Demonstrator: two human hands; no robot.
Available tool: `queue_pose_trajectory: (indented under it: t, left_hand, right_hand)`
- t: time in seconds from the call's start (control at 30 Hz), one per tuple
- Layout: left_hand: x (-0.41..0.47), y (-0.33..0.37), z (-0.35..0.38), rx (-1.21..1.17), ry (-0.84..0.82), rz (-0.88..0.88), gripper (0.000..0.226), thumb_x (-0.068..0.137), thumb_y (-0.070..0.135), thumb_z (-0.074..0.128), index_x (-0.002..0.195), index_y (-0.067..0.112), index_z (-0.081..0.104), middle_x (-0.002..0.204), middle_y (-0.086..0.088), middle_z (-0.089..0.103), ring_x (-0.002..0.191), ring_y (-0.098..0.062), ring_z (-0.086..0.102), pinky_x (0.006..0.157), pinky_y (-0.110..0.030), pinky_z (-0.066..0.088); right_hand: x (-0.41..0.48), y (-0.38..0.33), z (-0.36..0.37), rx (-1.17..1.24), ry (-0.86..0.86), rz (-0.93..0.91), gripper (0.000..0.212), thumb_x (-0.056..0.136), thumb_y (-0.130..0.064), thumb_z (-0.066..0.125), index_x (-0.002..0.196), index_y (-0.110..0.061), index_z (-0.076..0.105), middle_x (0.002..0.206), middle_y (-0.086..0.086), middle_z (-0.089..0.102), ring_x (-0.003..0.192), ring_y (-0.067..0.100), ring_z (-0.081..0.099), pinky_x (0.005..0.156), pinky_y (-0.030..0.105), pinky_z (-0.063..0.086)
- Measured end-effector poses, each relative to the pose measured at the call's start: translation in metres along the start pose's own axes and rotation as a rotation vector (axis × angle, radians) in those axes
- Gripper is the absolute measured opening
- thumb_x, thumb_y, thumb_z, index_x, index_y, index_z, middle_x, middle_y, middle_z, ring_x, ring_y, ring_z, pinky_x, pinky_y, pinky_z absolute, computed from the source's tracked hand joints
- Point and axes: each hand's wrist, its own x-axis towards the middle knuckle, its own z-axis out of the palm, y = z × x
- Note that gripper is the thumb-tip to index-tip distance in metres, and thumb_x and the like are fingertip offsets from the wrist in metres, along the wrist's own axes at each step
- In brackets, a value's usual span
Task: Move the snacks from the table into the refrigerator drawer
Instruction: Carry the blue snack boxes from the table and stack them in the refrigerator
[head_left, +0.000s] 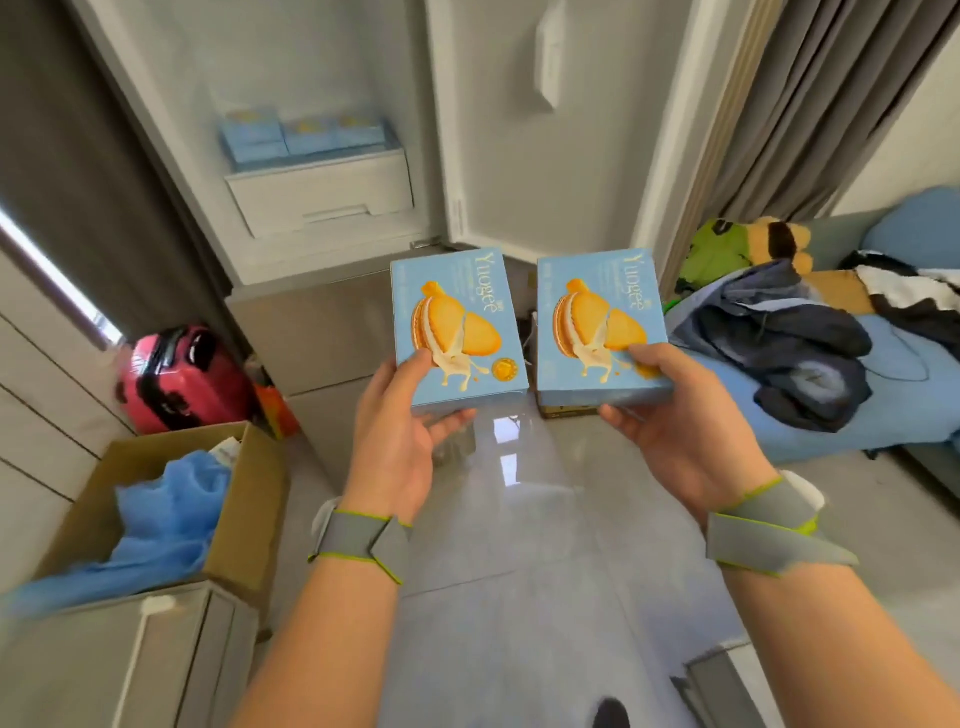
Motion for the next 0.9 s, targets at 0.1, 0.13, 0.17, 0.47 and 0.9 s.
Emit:
queue_pose_trajectory:
  t: [0.1, 0.13, 0.17, 0.47, 0.9]
  left_hand:
    - [0.024, 0.004, -0.01, -0.007, 0.066, 0.019, 0.025, 0.1, 0.024, 0.065, 0.124, 0.016, 0.067, 0.119, -0.01, 0.075, 0.105, -0.03, 0.075, 0.083, -0.046, 0.061]
    - [0.035, 0.007, -0.011, -0.002, 0.09, 0.032, 0.025, 0.1, 0.024, 0.065, 0.124, 0.017, 0.068, 0.118, -0.01, 0.075, 0.106, -0.03, 0.074, 0.083, -0.046, 0.061]
    - [0.038, 0.01, -0.011, -0.004, 0.093, 0.039, 0.025, 0.1, 0.024, 0.065, 0.123, 0.017, 0.068, 0.118, -0.009, 0.075, 0.107, -0.03, 0.074, 0.083, -0.046, 0.061]
    - [0.125, 0.046, 0.027, 0.031, 0.167, 0.162, 0.022, 0.101, 0.025, 0.065, 0.122, 0.017, 0.068, 0.117, -0.007, 0.076, 0.112, -0.031, 0.073, 0.088, -0.049, 0.061]
    - [0.216, 0.06, 0.027, 0.023, 0.314, 0.226, 0.017, 0.1, 0.024, 0.065, 0.116, 0.017, 0.068, 0.112, -0.007, 0.075, 0.112, -0.033, 0.073, 0.092, -0.054, 0.06]
  right_hand:
    - [0.035, 0.002, 0.022, -0.014, -0.046, 0.04, 0.023, 0.092, -0.024, 0.067, 0.115, -0.022, 0.07, 0.111, 0.001, 0.072, 0.099, 0.017, 0.067, 0.076, 0.033, 0.056]
    - [0.052, 0.003, 0.029, -0.012, -0.074, 0.057, 0.024, 0.092, -0.025, 0.067, 0.116, -0.022, 0.07, 0.112, 0.001, 0.072, 0.101, 0.017, 0.067, 0.075, 0.032, 0.056]
    - [0.057, 0.002, 0.033, -0.014, -0.087, 0.055, 0.025, 0.092, -0.025, 0.068, 0.117, -0.022, 0.071, 0.113, 0.0, 0.073, 0.102, 0.017, 0.067, 0.075, 0.032, 0.057]
    - [0.167, -0.033, 0.069, 0.067, -0.248, 0.063, 0.023, 0.092, -0.026, 0.069, 0.114, -0.024, 0.07, 0.11, 0.001, 0.07, 0.1, 0.018, 0.067, 0.073, 0.032, 0.058]
    - [0.284, -0.033, 0.119, 0.079, -0.379, 0.175, 0.031, 0.092, -0.026, 0.068, 0.123, -0.023, 0.07, 0.115, 0.001, 0.072, 0.104, 0.02, 0.068, 0.088, 0.038, 0.054]
